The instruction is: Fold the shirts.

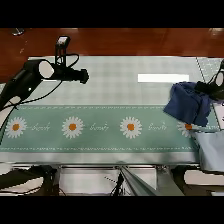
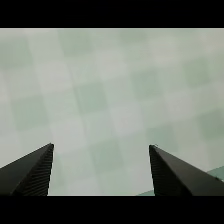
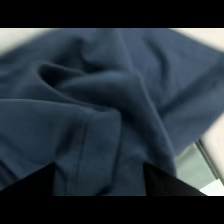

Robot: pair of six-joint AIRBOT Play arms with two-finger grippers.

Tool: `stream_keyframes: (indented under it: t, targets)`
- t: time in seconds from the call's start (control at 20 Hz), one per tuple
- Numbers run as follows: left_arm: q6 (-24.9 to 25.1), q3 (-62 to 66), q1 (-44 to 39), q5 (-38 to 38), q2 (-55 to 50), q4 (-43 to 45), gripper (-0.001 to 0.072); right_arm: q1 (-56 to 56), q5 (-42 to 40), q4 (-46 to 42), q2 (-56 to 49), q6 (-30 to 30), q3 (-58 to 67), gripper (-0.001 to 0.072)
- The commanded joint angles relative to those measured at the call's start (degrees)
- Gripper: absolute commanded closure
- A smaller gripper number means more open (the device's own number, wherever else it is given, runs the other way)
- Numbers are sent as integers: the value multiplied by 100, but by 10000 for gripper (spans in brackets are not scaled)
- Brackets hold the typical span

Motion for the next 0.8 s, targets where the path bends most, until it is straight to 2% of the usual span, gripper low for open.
stream_keyframes:
  t: [0.0, 0.05, 0.1, 0.15, 0.25, 0.35, 0.55, 0.75]
  targets:
    - [24, 0, 2, -330, -103, 0, 6, -579, 605, 1451, -238, -975, 0, 117]
    - [28, 7, 39, -586, -87, 4, 7, -595, 741, 1663, -234, -1189, 2, 256]
    - [26, 57, 125, -1016, -55, 4, 6, -597, 949, 1825, -219, -1456, 70, 550]
    - [24, 140, 245, -1493, -9, 2, 6, -597, 1174, 1985, -179, -1690, 219, 691]
    - [153, 236, 568, -2267, 258, 0, 6, -564, 1434, 2426, 153, -2256, 717, 692]
    - [304, 197, 903, -2640, 780, -7, 7, -461, 1303, 2758, 782, -2468, 1397, 692]
    - [306, -857, 1082, -2614, 2533, -859, 6, 164, 772, 2929, 2186, -2774, 2610, 692]
    - [302, -2575, 935, -2221, 4640, -1598, 7, 1067, 516, 2940, 3370, -2962, 2959, 693]
